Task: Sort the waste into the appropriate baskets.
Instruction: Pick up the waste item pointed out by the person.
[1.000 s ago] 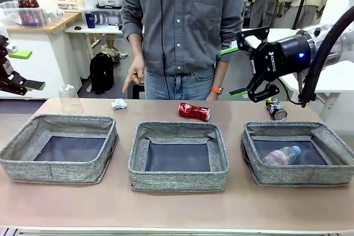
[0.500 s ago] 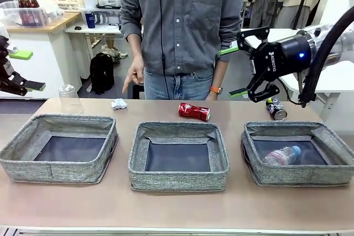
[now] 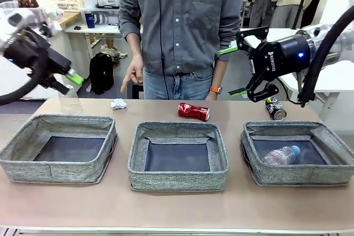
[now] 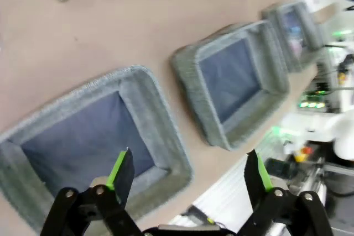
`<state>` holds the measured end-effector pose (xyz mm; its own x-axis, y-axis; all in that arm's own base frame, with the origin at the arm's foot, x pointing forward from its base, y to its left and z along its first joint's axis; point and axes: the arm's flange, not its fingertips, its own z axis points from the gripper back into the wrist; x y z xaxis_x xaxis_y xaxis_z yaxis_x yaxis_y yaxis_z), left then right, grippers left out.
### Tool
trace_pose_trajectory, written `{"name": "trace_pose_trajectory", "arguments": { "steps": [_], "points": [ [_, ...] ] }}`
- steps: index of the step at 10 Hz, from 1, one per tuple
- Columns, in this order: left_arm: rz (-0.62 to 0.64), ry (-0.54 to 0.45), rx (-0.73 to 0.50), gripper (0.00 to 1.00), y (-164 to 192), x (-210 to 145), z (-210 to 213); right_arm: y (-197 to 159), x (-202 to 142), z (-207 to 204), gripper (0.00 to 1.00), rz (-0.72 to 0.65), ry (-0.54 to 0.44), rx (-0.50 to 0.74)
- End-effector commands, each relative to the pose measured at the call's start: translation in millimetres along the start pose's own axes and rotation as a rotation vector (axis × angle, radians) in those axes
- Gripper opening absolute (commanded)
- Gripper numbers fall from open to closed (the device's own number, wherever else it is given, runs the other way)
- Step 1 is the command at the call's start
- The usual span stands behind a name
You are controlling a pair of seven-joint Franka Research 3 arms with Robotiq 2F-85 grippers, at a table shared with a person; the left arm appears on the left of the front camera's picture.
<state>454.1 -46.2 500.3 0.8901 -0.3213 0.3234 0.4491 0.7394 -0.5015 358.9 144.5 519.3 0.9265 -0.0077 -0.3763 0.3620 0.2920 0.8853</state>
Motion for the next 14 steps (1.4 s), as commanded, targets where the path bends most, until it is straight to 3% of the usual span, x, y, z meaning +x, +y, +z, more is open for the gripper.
{"name": "trace_pose_trajectory", "arguments": {
  "steps": [1, 2, 3, 4, 7, 8, 10, 14],
  "points": [
    [0.013, 0.094, 0.084, 1.0, 2, 25, -30, 4, -2, 3, 1.0, -0.018, 0.005, -0.015],
    [-0.013, 0.064, 0.05, 1.0, -5, 38, -44, 4, -2, 3, 1.0, -0.018, 0.005, -0.015],
    [0.009, 0.003, -0.075, 1.0, -7, 41, -42, 4, -2, 3, 1.0, -0.018, 0.005, -0.015],
    [-0.021, 0.069, 0.07, 1.0, -9, 28, -48, 4, -2, 3, 1.0, -0.018, 0.005, -0.015],
    [-0.014, 0.065, 0.038, 1.0, -9, 37, -57, 4, -2, 3, 1.0, -0.018, 0.005, -0.015],
    [0.164, -0.016, 0.153, 1.0, -12, 37, -57, 4, -2, 3, 1.0, -0.018, 0.005, -0.015],
    [0.355, 0.0, 0.296, 1.0, -1, 80, -83, 4, -2, 3, 1.0, -0.018, 0.005, -0.015],
    [0.364, -0.003, 0.558, 1.0, 26, 153, -140, 4, -2, 3, 1.0, -0.018, 0.005, -0.015]
  ]
}}
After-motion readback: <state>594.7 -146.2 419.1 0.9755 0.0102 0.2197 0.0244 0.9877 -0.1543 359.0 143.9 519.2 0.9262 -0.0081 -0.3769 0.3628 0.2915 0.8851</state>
